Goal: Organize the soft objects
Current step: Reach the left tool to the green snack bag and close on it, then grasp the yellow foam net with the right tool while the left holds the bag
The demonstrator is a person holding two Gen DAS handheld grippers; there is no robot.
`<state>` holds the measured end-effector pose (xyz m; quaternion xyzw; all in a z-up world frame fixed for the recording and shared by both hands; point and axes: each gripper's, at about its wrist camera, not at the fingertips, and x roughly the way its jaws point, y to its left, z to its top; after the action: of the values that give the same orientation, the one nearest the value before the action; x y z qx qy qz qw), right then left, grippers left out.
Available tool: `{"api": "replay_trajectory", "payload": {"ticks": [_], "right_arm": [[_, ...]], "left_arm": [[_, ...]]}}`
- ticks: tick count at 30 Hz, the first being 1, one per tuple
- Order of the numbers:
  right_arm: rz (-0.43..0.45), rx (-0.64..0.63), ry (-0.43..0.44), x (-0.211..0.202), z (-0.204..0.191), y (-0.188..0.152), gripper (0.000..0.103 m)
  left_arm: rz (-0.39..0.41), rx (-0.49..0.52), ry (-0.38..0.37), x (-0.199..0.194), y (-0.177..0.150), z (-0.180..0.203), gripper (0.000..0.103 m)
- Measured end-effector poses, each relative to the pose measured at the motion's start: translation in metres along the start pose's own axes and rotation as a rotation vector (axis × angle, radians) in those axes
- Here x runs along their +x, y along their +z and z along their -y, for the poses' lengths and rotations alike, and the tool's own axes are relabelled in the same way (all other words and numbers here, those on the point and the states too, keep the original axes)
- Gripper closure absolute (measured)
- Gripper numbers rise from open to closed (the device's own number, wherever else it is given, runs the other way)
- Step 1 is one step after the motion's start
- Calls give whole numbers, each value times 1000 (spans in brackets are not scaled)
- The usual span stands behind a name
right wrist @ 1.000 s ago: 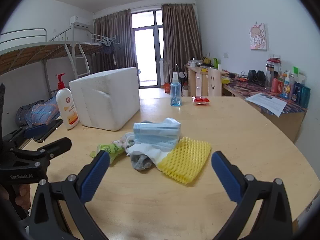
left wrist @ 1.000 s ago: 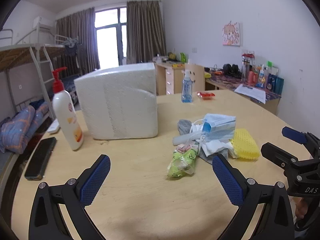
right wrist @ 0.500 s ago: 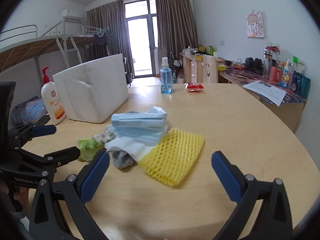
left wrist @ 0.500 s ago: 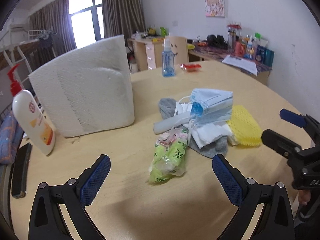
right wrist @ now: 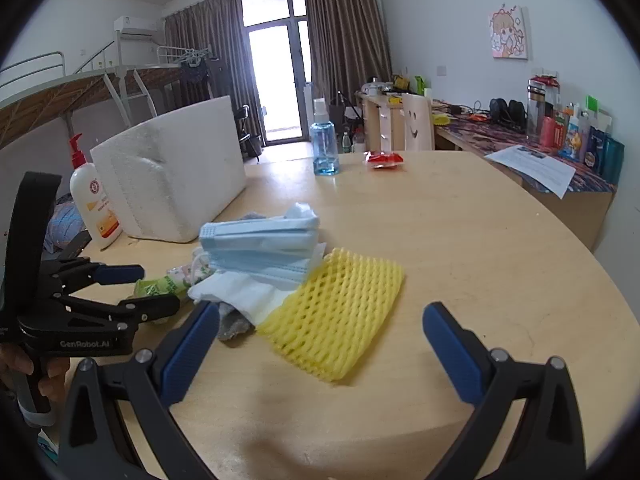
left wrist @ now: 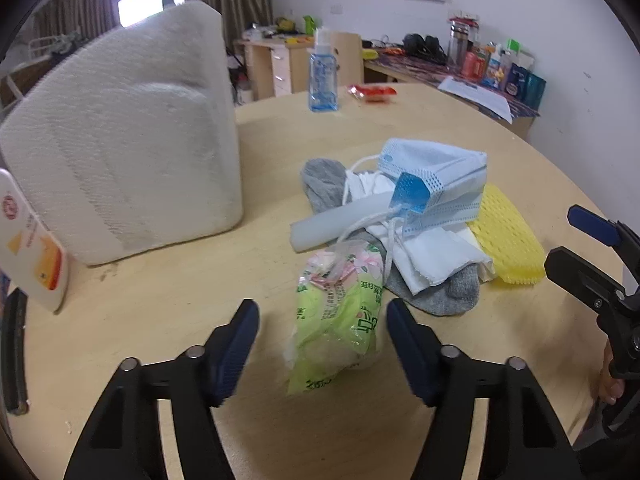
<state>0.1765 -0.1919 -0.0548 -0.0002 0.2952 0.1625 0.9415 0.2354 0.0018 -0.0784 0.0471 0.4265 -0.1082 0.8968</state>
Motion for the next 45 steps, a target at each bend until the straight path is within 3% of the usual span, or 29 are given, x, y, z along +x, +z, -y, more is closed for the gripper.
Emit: {"api": "replay_trajectory", "payload": {"ticks": [3, 7, 11, 19, 26, 27, 29, 34, 37, 42, 44, 45], "right_arm": [[-7, 3, -2, 1, 2, 1, 0], [-23, -2, -14, 4, 3, 1, 0], [-42, -9, -27, 8, 4, 2, 0], [-84, -25, -46, 15, 7, 3, 0], [-122, 10, -27, 23, 13, 4, 2], [-125, 10, -20, 23, 13, 5, 5], [-143, 19, -9, 27, 13, 5, 21], [-192, 46, -7, 37, 15, 3, 28], [-213, 50, -14, 39, 15, 1, 37], [-240, 29, 3, 39, 9, 3, 60], [-237, 28, 11, 38, 7, 3, 79], [-234, 25, 8, 37, 4, 3, 82]], "left_arm": [[-24, -2, -16, 5, 0, -2, 42], [-27, 11, -19, 9, 1, -4, 63], [-15, 11, -36, 9, 0, -7, 71], [76, 4, -86, -9, -4, -11, 73], [110, -29, -104, -13, -6, -20, 73], [116, -35, -106, -13, -6, -22, 73], [123, -46, -111, -14, -6, -24, 73], [150, -65, -121, -21, -11, -28, 73], [159, -81, -123, -23, -11, -31, 73], [169, -89, -125, -27, -12, -32, 73], [182, -91, -124, -30, -13, -33, 73], [189, -92, -123, -32, -14, -34, 73]]}}
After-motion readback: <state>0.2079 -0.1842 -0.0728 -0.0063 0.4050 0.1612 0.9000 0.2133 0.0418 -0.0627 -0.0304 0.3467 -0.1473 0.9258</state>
